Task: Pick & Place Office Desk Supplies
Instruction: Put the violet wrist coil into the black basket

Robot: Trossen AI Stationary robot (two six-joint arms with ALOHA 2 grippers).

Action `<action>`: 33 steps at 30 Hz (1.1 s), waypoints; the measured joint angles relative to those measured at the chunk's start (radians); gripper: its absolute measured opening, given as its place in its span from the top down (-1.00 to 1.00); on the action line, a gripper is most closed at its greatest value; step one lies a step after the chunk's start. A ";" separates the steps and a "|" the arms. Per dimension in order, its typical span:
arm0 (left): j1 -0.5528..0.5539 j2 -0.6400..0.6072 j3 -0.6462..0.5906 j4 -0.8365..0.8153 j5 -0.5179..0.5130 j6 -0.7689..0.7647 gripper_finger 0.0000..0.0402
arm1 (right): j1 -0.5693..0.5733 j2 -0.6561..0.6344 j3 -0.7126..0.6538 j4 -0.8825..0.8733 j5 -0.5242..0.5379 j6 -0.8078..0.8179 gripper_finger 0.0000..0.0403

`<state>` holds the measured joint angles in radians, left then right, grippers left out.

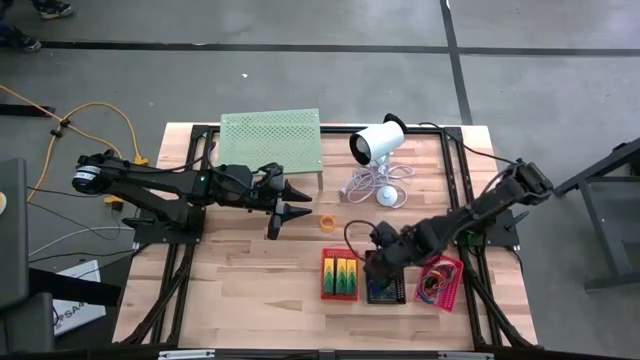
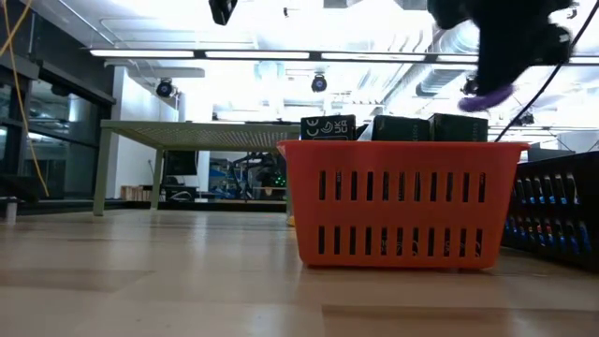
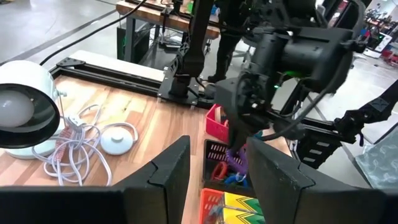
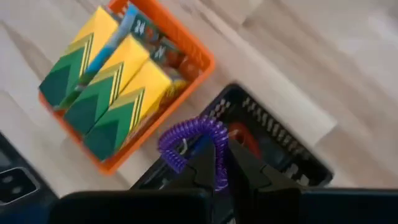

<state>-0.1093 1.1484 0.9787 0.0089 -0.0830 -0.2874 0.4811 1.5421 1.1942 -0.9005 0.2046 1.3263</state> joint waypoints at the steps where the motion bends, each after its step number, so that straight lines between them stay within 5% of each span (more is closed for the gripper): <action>1: 0.000 0.000 0.000 0.000 0.000 0.000 0.24 | 0.016 0.000 0.000 -0.003 0.003 0.033 0.95; 12: 0.000 0.000 0.000 0.000 0.000 0.000 0.24 | 0.132 0.002 0.000 -0.022 0.035 0.243 0.95; 33: 0.000 0.000 0.000 0.000 0.000 0.000 0.24 | 0.155 0.199 0.000 0.073 -0.066 0.278 0.94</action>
<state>-0.1097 1.1484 0.9790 0.0086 -0.0830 -0.2874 0.6357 1.7412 1.1942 -0.8279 0.1390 1.6047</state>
